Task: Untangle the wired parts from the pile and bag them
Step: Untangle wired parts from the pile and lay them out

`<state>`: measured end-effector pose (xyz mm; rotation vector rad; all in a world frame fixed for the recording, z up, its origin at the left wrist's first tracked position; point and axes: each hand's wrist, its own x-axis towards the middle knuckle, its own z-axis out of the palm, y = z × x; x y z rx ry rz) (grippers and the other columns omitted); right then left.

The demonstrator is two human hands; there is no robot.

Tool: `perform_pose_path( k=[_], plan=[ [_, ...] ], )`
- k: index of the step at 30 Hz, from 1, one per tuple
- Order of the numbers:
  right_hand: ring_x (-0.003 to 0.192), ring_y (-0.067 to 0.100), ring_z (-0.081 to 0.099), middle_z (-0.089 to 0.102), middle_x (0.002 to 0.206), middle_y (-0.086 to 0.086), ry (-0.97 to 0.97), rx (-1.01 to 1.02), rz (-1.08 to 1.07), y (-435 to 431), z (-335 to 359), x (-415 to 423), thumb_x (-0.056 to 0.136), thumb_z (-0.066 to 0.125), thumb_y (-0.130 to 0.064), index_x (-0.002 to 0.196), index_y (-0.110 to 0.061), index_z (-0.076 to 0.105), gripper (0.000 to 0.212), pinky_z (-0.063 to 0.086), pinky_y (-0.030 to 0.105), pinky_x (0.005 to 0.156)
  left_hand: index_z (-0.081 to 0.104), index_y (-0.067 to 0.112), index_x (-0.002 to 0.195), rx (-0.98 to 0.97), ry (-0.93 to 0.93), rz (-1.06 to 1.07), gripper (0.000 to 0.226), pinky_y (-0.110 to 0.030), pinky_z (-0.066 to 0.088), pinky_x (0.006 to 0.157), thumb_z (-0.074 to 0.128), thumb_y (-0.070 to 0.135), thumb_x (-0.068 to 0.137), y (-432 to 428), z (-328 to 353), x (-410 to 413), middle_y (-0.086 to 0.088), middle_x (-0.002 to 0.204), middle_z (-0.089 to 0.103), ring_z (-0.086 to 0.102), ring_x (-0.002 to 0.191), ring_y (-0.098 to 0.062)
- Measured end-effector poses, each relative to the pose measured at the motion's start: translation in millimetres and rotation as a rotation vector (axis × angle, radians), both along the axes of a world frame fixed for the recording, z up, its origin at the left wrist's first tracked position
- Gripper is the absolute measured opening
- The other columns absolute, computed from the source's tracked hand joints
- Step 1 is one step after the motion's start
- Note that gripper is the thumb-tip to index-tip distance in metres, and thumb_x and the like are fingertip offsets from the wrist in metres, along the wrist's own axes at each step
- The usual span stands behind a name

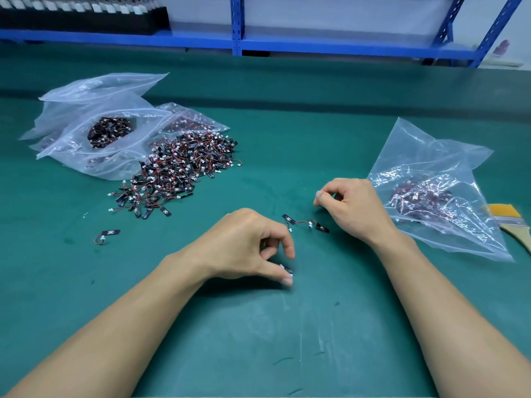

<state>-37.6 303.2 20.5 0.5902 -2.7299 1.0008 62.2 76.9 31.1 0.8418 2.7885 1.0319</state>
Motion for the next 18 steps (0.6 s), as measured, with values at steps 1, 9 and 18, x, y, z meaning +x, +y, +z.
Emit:
perform_pose_path(
  k=[1, 9, 18],
  plan=[
    [0.061, 0.007, 0.052, 0.062, 0.066, -0.016, 0.000, -0.004, -0.001, 0.4, -0.2, -0.3, 0.089, 0.063, -0.022, 0.069, -0.019, 0.073, 0.023, 0.048, 0.034, 0.066, 0.070, 0.029, 0.083, 0.054, 0.031, 0.039, 0.032, -0.021, 0.031, 0.053, 0.084, 0.053, 0.067, -3.0, 0.0, -1.3, 0.010, 0.052, 0.049, 0.042, 0.047, -0.007],
    [0.067, 0.013, 0.057, 0.067, 0.074, -0.010, 0.004, 0.006, 0.006, -2.2, 1.6, 1.4, 0.090, 0.062, -0.022, 0.072, -0.019, 0.074, 0.022, 0.050, 0.037, 0.072, 0.061, 0.021, 0.128, -0.190, 0.266, 0.724, 0.041, -0.042, 0.045, 0.100, 0.064, 0.040, 0.091, -57.8, -12.6, -40.8, 0.003, 0.121, 0.064, 0.056, 0.110, -0.021],
    [0.064, 0.009, 0.054, 0.064, 0.070, -0.013, 0.003, -0.011, 0.001, -0.1, 0.6, 0.4, 0.090, 0.063, -0.022, 0.071, -0.021, 0.074, 0.022, 0.049, 0.036, 0.068, 0.057, 0.022, 0.135, -0.456, 0.230, 0.699, 0.050, -0.042, 0.036, 0.106, 0.054, 0.049, 0.094, -51.0, -19.5, -51.2, -0.001, 0.136, 0.060, 0.044, 0.130, -0.025]
  ],
)
